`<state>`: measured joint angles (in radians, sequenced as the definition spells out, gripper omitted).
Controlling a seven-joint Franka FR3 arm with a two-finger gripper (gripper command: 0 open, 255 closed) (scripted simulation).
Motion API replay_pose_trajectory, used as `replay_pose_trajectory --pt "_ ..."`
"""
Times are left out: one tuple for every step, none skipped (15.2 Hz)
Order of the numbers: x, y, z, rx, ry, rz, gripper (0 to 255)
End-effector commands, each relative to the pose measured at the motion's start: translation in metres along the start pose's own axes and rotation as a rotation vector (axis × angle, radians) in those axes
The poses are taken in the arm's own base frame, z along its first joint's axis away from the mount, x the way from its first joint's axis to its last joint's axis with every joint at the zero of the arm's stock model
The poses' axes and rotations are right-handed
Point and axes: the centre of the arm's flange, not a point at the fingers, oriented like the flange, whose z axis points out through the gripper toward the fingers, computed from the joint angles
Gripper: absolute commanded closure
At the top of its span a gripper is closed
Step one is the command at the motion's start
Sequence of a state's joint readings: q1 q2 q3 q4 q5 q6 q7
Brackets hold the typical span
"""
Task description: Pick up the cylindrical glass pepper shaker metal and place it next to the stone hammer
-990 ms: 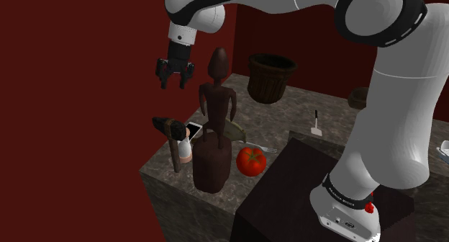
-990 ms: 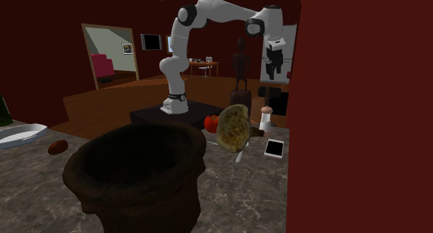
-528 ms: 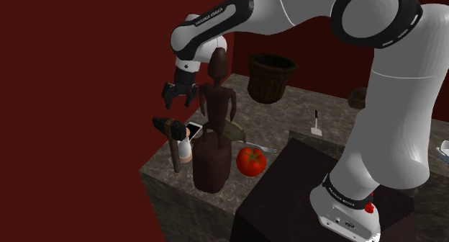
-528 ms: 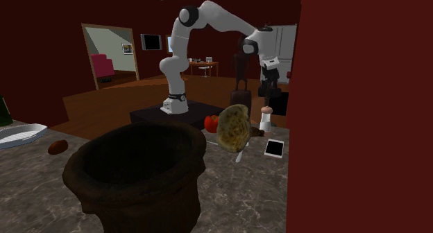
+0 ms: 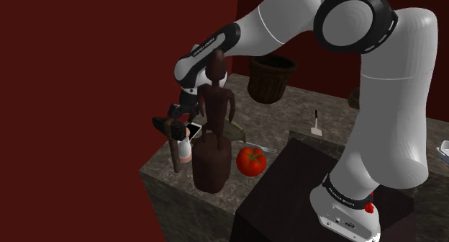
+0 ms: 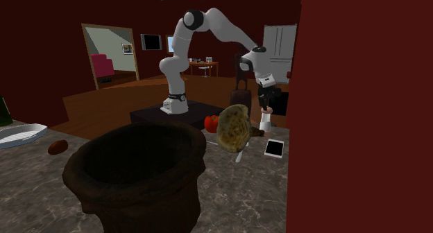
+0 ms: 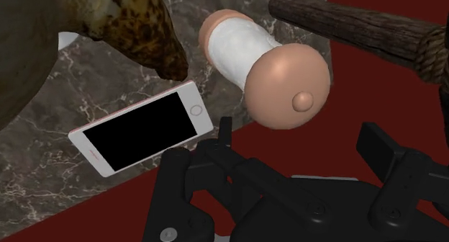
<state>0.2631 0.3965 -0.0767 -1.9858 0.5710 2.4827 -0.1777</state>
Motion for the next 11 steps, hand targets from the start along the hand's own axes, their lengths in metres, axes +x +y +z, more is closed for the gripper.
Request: replay_pose_trajectory --pt "-0.001 0.002 0.012 0.0 0.002 -0.001 0" --pt "-0.001 0.002 0.018 0.0 0.002 -0.001 0" --pt "-0.001 0.002 0.023 0.0 0.002 -0.001 0" --pt "-0.001 0.002 0.028 0.0 0.002 -0.001 0" --pt "-0.001 0.002 0.034 0.0 0.002 -0.001 0" --pt "-0.001 0.002 0.042 0.0 0.002 -0.001 0" --pt "-0.001 0.002 0.042 0.0 0.002 -0.001 0" --pt "-0.001 0.002 0.042 0.0 0.002 -0.001 0" --pt "-0.001 0.002 0.042 0.0 0.002 -0.001 0" --pt "-0.001 0.002 0.042 0.0 0.002 -0.001 0" --pt "-0.001 0.002 0.042 0.0 0.002 -0.001 0"
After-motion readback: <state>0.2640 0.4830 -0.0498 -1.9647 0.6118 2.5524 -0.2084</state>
